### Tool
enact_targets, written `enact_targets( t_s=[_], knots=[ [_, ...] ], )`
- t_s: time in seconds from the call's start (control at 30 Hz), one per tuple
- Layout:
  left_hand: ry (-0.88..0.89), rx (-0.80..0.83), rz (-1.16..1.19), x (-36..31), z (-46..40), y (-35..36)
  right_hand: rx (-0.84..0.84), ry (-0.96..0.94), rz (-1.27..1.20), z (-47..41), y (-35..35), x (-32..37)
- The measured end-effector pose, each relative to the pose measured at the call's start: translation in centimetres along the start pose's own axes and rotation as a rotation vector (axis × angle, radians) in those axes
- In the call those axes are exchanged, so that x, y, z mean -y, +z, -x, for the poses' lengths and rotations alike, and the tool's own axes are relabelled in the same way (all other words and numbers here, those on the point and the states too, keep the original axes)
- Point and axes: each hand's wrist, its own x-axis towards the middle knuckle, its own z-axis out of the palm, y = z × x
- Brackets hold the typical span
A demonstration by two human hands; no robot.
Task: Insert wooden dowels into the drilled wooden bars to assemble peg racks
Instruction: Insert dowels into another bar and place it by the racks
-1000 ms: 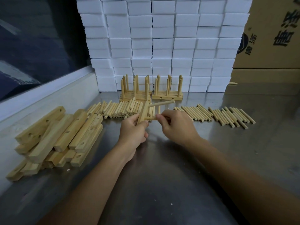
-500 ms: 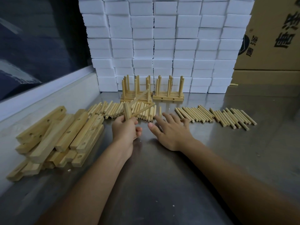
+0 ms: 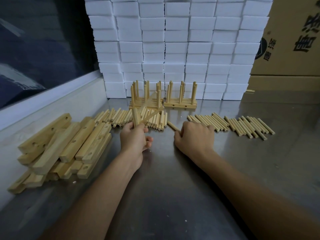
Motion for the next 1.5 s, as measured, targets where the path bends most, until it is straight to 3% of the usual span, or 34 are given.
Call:
enact_targets(
  t_s=[0.17, 0.33, 0.53, 0.77, 0.93, 1.27, 1.5],
  knots=[
    [0.079, 0.008, -0.111, 0.4, 0.3, 0.2, 0.017, 0.012, -0.164, -0.3, 0.5, -0.5],
    [0.022, 0.017, -0.129, 0.1, 0.2, -0.1, 0.065, 0.106, -0.273, -0.3, 0.3, -0.7],
    [0.034, 0.055, -0.138, -0.1, 0.5, -0.2, 0.042, 0.149, -0.632, -0.6, -0.2, -1.5],
    [-0.058, 0.135, 0.021, -0.5, 0.6, -0.3, -0.008, 0.146, -0.884, -0.5, -0.2, -1.3],
    [-0.096, 0.18, 0.043, -0.7, 0.9, 0.1, -0.118, 0.075, -0.913, -0.5, 0.0, -1.7],
    [-0.157, 0.215, 0.088, -1.1, 1.4, 0.0, -0.116, 0.078, -0.959, -0.6, 0.5, -1.9],
    [-0.285, 0.233, 0.315, -1.7, 1.6, 0.1, -0.11, 0.029, -0.873, -0.5, 0.4, -1.9]
  ],
)
